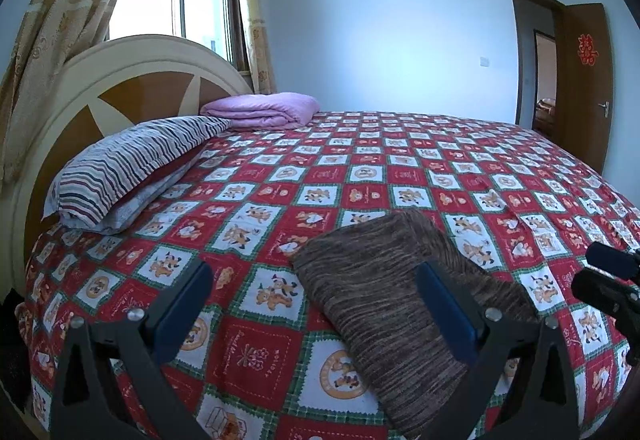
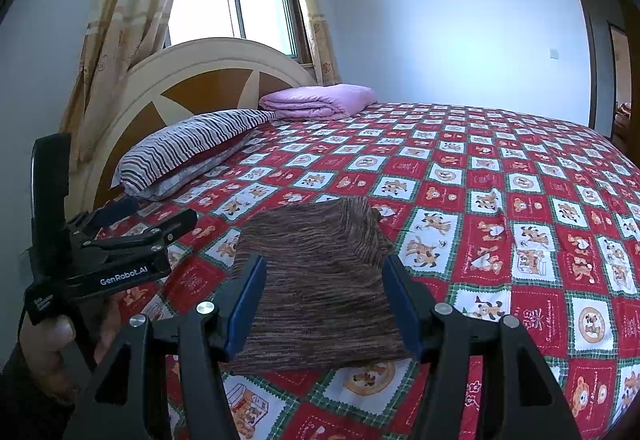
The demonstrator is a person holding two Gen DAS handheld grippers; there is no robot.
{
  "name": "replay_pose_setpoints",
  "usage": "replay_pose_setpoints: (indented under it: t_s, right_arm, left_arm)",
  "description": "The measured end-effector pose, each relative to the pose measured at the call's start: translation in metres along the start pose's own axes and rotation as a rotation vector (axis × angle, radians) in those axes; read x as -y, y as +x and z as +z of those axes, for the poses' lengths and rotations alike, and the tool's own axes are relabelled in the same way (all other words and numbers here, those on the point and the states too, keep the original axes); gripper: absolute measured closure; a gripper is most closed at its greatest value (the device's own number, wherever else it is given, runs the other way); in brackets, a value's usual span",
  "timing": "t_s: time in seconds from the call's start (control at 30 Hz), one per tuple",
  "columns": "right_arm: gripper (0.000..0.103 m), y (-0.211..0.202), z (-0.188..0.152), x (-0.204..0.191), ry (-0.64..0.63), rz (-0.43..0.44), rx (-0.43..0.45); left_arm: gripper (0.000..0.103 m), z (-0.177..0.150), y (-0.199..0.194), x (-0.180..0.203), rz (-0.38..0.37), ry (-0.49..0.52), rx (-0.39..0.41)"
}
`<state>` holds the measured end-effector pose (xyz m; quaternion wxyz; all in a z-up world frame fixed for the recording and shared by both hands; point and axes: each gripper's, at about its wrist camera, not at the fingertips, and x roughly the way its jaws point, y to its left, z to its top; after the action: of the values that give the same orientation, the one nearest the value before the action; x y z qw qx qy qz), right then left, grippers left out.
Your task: Fold small clothes
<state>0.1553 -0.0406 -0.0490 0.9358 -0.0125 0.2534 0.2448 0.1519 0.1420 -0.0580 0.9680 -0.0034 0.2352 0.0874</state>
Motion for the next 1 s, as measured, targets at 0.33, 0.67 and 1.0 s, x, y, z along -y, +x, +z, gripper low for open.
replay_pose_setpoints:
  t_s: [0.33,0.67,1.0]
  right_arm:
    - [0.042,-0.003,-0.003,-0.001,0.006,-0.001,0.005]
    - [0.042,-0.01,0.0,-0.001,0.026,-0.009,0.032]
    - [0.042,-0.02,0.006,-0.009,0.012,0.002,0.064]
  left_arm:
    - [0.0,-0.002,0.002,0.001,0.001,0.005,-0.023]
    - [0.0,0.005,-0.004,-0.002,0.009,0.01,0.0]
    - [0.0,0.007,-0.006,-0.006,0.015,0.001,0.008]
